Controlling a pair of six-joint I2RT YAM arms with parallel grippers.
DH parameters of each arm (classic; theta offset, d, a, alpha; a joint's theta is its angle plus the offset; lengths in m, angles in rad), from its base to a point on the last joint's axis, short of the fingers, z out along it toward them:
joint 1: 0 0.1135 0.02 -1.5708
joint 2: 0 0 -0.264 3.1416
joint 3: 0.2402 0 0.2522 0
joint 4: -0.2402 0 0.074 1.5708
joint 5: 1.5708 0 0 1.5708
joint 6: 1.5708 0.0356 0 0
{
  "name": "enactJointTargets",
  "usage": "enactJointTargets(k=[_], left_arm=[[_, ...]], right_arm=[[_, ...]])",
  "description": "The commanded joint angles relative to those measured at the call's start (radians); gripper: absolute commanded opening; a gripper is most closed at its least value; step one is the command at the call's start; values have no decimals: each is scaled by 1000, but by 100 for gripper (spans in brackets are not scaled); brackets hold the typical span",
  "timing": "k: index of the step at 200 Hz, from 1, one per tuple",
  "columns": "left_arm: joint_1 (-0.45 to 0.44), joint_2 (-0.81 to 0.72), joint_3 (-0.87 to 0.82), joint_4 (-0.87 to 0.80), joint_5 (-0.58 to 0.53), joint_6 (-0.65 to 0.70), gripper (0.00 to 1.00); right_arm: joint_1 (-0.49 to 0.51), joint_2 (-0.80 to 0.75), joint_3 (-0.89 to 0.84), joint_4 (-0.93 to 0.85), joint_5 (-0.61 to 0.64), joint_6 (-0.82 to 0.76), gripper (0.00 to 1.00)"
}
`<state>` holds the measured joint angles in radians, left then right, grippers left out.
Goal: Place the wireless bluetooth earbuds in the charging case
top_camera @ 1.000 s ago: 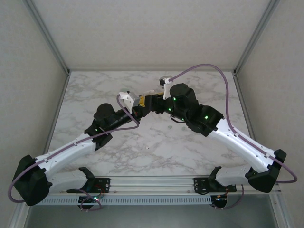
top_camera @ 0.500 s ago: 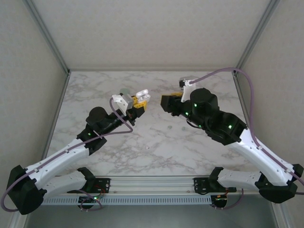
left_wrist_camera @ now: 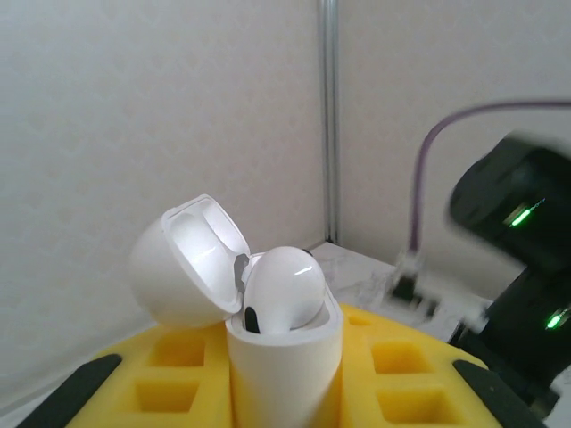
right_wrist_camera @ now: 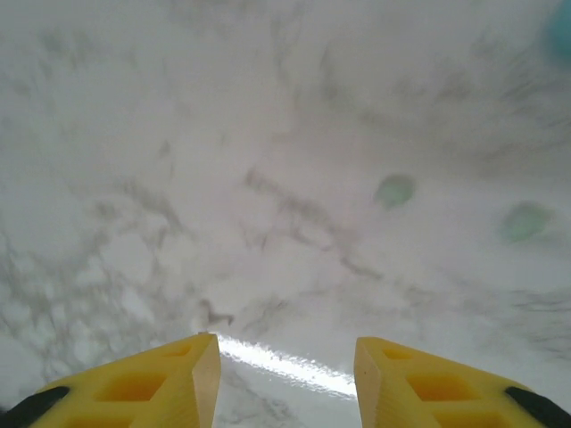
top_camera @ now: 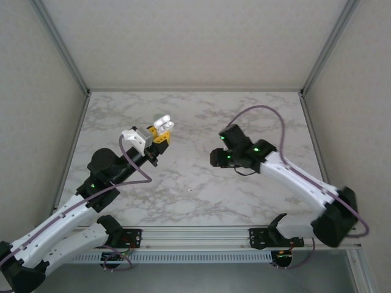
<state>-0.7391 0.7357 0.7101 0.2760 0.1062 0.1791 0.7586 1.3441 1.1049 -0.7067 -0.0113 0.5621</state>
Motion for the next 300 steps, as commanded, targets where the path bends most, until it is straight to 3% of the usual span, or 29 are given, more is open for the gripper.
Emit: enactJointTargets(k=[1, 57, 127, 200, 249, 300], left_arm=[[-7, -32, 28, -51, -40, 35, 3], [-7, -61, 53, -86, -43, 49, 4], [-6, -61, 63, -95, -50, 65, 4], [-7, -29, 66, -78, -36, 61, 4], [-6, -15, 68, -72, -23, 52, 4], [-6, -15, 63, -71, -21, 43, 5]], right_arm=[[66, 136, 31, -1, -174, -79, 48], [191, 475, 209, -68, -175, -272, 49], [272, 655, 341, -161, -62, -387, 49], [273, 691, 337, -172, -44, -413, 39], [271, 679, 323, -152, -10, -352, 31], [193, 607, 241, -55, -176, -288, 26]])
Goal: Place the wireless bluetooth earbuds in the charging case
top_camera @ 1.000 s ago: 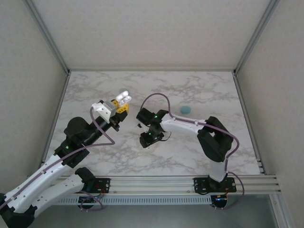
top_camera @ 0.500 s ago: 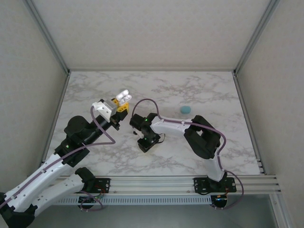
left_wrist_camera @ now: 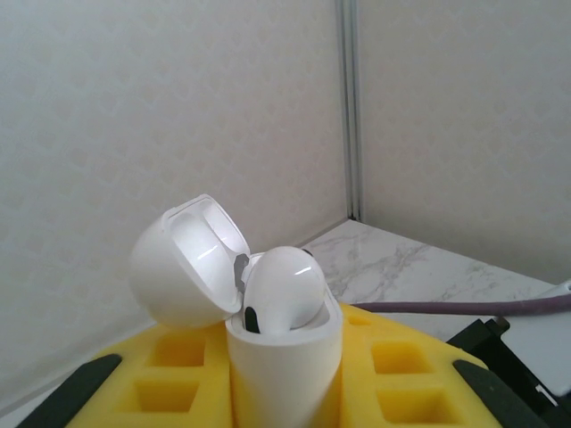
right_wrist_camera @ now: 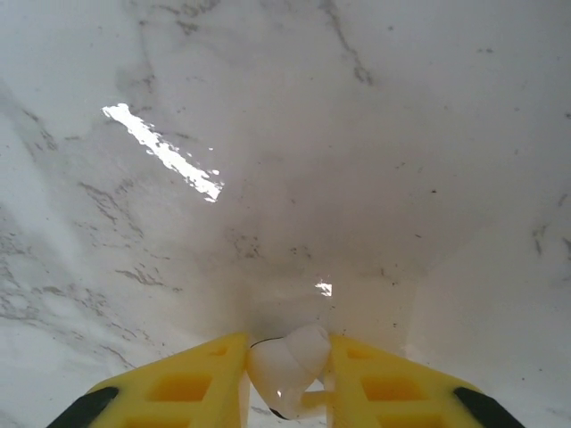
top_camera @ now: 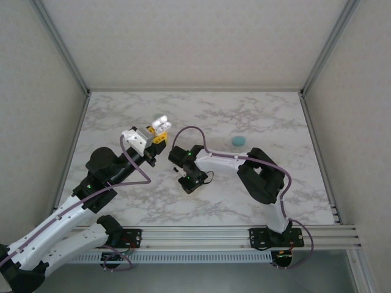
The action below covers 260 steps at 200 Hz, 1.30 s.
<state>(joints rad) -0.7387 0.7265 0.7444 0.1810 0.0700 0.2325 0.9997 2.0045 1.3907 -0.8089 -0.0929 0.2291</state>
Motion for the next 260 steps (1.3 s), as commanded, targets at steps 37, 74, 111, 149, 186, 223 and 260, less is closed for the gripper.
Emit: enactJointTargets(k=[37, 74, 111, 149, 186, 223, 260], left_arm=[[-7, 1, 27, 29, 18, -12, 5], [-7, 2, 26, 30, 21, -19, 5], [-7, 9, 25, 34, 24, -24, 5], [-7, 13, 26, 34, 26, -25, 5], [-8, 16, 24, 43, 31, -31, 5], [-7, 10, 24, 48, 24, -28, 5], [-8, 2, 26, 37, 22, -22, 5]], right_arm=[[-139, -88, -128, 142, -277, 89, 26], [-219, -126, -187, 178, -255, 122, 33], [-248, -156, -188, 169, -183, 122, 37], [-237, -245, -187, 157, -95, 94, 43], [-226, -261, -177, 90, 25, 76, 43], [-114, -212, -146, 80, 45, 80, 46], [-68, -130, -111, 74, 78, 94, 45]])
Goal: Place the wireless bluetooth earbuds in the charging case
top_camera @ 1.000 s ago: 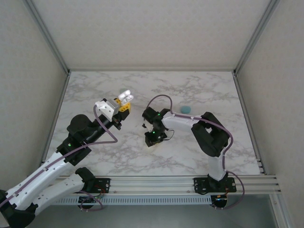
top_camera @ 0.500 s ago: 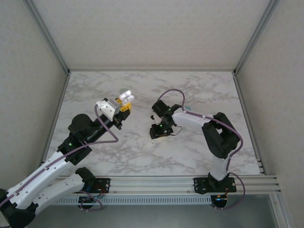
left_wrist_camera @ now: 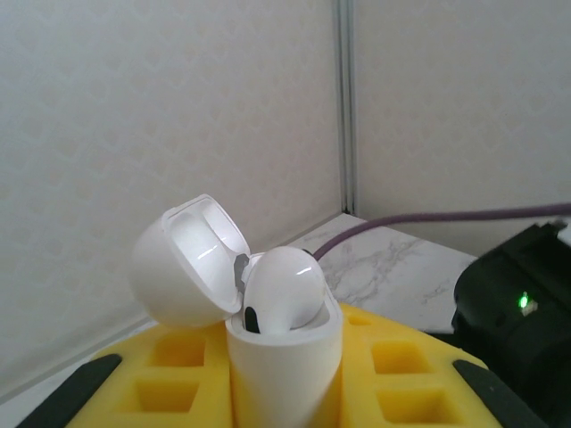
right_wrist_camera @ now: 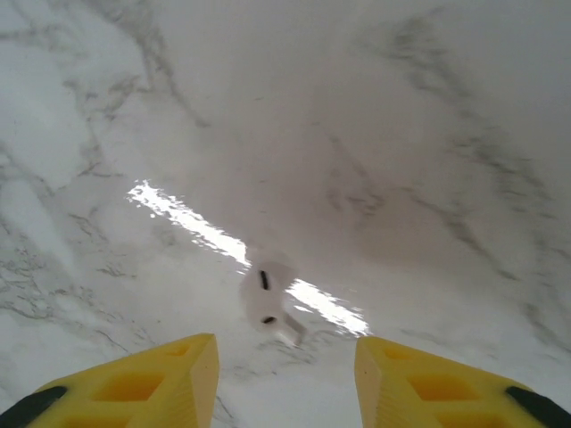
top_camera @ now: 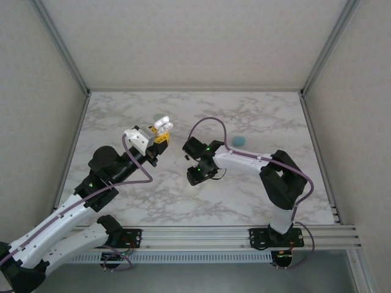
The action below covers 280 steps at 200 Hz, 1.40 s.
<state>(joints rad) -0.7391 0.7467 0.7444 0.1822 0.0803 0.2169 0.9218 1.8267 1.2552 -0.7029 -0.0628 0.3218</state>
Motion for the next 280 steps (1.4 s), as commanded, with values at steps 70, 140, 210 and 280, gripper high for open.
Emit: enactJointTargets(k=[70, 140, 210, 280], left_arm=[[-6, -21, 23, 33, 13, -12, 5], [-7, -20, 26, 25, 12, -9, 6], [-7, -22, 24, 28, 12, -7, 6], [-7, -20, 25, 30, 13, -11, 6]], right_arm=[[7, 109, 56, 3, -12, -43, 39], [7, 95, 54, -46, 61, 4, 25], [-73, 23, -35, -196, 383, 235, 23], [-95, 22, -71, -181, 367, 326, 24]])
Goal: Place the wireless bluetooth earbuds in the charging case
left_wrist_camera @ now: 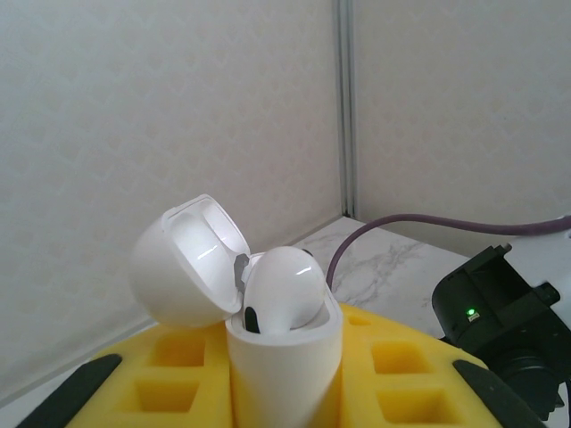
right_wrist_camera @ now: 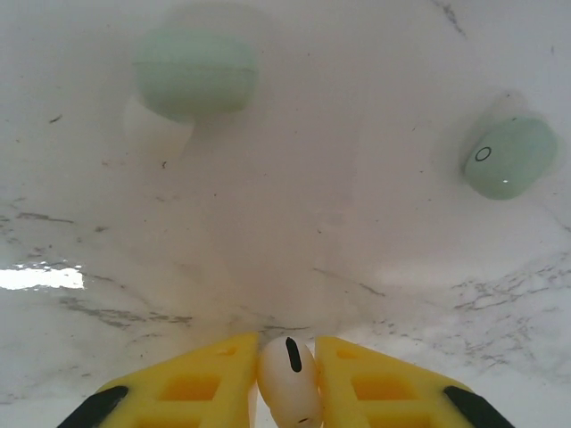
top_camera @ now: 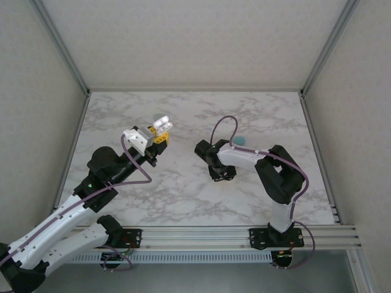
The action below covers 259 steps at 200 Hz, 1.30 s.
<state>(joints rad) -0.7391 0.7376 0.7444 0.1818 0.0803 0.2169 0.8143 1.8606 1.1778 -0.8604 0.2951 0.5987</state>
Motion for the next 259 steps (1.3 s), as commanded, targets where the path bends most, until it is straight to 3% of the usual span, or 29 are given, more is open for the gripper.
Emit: enactJointTargets(k=[1, 108, 200, 239, 259], left_arm=[[-6, -12, 25, 30, 13, -10, 6], [-6, 16, 26, 47, 25, -20, 6], [-7, 10, 24, 38, 17, -18, 6], [-6, 18, 28, 41, 24, -19, 6], [-6, 18, 26, 41, 26, -19, 6]], right_arm=[[14, -12, 6, -22, 8, 49, 24], [62, -27, 57, -50, -82, 62, 33], [94, -14, 83, -74, -107, 62, 30], [75, -100, 76, -66, -37, -16, 34], [17, -121, 28, 17, -139, -108, 42]])
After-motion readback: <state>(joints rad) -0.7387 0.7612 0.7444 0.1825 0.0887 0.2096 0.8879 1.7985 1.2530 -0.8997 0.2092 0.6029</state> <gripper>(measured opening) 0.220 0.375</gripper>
